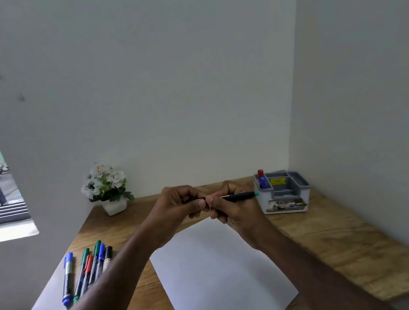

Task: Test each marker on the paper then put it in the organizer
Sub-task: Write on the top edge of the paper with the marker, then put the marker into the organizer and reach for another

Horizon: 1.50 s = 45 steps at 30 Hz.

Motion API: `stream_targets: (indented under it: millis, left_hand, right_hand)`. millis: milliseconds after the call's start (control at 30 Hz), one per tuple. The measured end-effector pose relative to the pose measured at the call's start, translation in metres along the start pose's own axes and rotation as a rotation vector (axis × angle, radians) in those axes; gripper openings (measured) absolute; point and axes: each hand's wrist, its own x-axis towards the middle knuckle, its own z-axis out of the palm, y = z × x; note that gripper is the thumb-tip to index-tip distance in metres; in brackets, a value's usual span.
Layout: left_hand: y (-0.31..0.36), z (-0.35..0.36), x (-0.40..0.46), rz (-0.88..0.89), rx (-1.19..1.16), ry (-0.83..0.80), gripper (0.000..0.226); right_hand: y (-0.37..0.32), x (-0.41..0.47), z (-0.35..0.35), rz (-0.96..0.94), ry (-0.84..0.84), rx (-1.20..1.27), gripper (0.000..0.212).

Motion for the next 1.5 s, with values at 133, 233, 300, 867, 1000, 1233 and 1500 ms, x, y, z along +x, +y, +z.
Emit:
stream_targets:
  millis: [133,233,300,867,1000,1233,1500]
  left_hand:
    - [0.002,0.028,0.017,0.025,-0.031,0.081,0.008]
    - [0.003,0.047,0.036,0.006,-0.004,0.138,0.009]
    - [0.002,0.055,0.050,-0.015,0.126,0.095,0.008]
    - [-0.034,0.069,0.122,-0.096,0.870,-0.223,0.023]
    - [-0.041,0.070,0.123,-0.125,0.884,-0.256,0.022]
    - [-0.043,0.064,0.123,-0.115,0.870,-0.247,0.019]
    - [-0.030,0.046,0.112,-0.105,0.843,-0.178,0.020]
  right_hand:
    - [-0.015,0.000,-0.014,-0.077,0.066,0.001,0.014]
    - [-0.022,0.002,-0.029,-0.087,0.184,-0.088,0.006]
    - [-0.026,0.006,-0.045,-0.064,0.261,-0.207,0.005]
    - [-0.092,0.082,-0.152,0.331,0.040,-1.673,0.035]
    - [-0.095,0.093,-0.143,0.353,-0.046,-1.669,0.029]
    - [-0.083,0.099,-0.133,0.266,-0.029,-1.486,0.034]
    - [-0.079,0.097,-0.124,0.082,0.051,-1.352,0.027]
